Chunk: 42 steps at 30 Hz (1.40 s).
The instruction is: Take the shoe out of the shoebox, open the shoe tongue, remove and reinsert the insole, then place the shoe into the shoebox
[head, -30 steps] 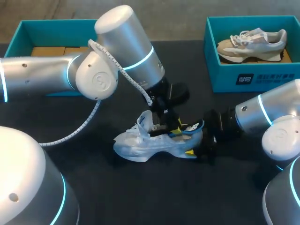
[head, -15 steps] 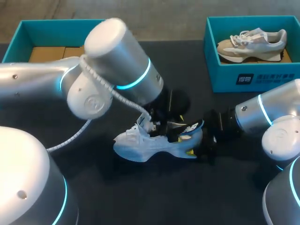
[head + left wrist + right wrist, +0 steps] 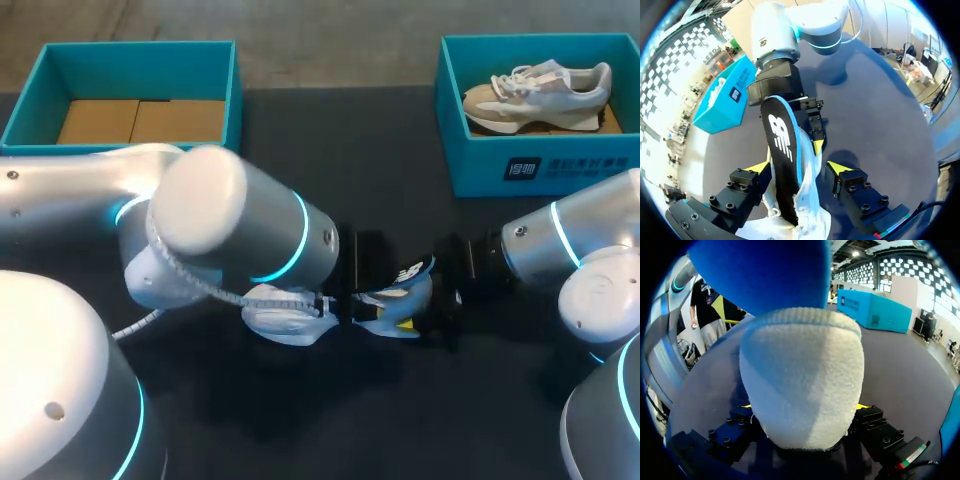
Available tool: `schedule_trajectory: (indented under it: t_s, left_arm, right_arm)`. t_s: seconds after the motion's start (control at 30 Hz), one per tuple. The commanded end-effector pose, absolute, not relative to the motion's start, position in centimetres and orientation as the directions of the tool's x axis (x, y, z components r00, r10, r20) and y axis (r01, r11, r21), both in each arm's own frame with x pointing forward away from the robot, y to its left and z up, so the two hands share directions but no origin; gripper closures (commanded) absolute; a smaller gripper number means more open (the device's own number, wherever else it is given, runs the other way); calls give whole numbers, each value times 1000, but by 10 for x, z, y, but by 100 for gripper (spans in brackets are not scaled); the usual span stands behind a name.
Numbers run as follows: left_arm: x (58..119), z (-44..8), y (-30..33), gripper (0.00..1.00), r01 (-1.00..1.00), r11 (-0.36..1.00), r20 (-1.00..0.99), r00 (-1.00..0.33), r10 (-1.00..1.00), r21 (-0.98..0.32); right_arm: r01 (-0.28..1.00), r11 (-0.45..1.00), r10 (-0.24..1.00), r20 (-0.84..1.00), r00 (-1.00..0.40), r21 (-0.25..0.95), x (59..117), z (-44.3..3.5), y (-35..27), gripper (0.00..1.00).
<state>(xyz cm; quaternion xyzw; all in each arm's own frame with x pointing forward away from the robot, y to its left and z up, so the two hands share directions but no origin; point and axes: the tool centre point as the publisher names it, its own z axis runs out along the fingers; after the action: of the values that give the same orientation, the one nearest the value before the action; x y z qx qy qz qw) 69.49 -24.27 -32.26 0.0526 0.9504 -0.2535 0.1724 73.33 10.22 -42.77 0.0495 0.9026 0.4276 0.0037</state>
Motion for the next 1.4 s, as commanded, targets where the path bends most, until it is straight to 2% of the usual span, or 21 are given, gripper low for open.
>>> schedule_trajectory:
  t_s: [0.03, 0.3, 0.4, 0.43, 0.63, 0.97, 1.13, 1.17, 1.2, 1.27, 1.3, 1.4]
  left_arm:
    - [693, -326, -250, 30, 196, 866, -394, -919, -2, -461]
    - [704, -326, -252, 39, 199, 858, -421, -907, -22, -474]
    - [707, -326, -253, 46, 205, 855, -440, -897, -30, -476]
    - [708, -325, -254, 44, 208, 856, -453, -891, -35, -474]
    - [714, -333, -259, 51, 225, 851, -465, -885, -25, -475]
    - [718, -344, -264, 53, 234, 853, -499, -866, -35, -466]
    - [720, -347, -263, 60, 225, 853, -493, -869, -42, -470]
    - [721, -347, -263, 62, 224, 854, -493, -869, -43, -470]
    - [721, -348, -262, 71, 221, 851, -488, -872, -47, -477]
    - [723, -349, -261, 96, 212, 853, -482, -875, -51, -476]
    - [724, -349, -260, 100, 207, 854, -478, -877, -55, -478]
    - [722, -344, -256, 100, 197, 847, -468, -881, -67, -493]
  right_arm:
    - [88, 634, 94, 36, -995, 768, 733, -431, 105, 100]
    - [88, 634, 94, 36, -995, 768, 733, -431, 105, 100]
    - [88, 634, 94, 36, -995, 768, 733, -431, 105, 100]
    - [88, 634, 94, 36, -995, 768, 733, -431, 105, 100]
    - [88, 634, 94, 36, -995, 768, 733, -431, 105, 100]
    - [88, 634, 94, 36, -995, 768, 733, -431, 105, 100]
    - [88, 634, 94, 36, -995, 768, 733, -431, 105, 100]
    - [88, 634, 94, 36, -995, 768, 733, -431, 105, 100]
    - [88, 634, 94, 36, -995, 768, 733, -431, 105, 100]
    - [88, 634, 94, 36, -995, 768, 733, -431, 105, 100]
    - [88, 634, 94, 36, -995, 768, 733, -431, 105, 100]
    - [88, 634, 94, 36, -995, 768, 733, -431, 105, 100]
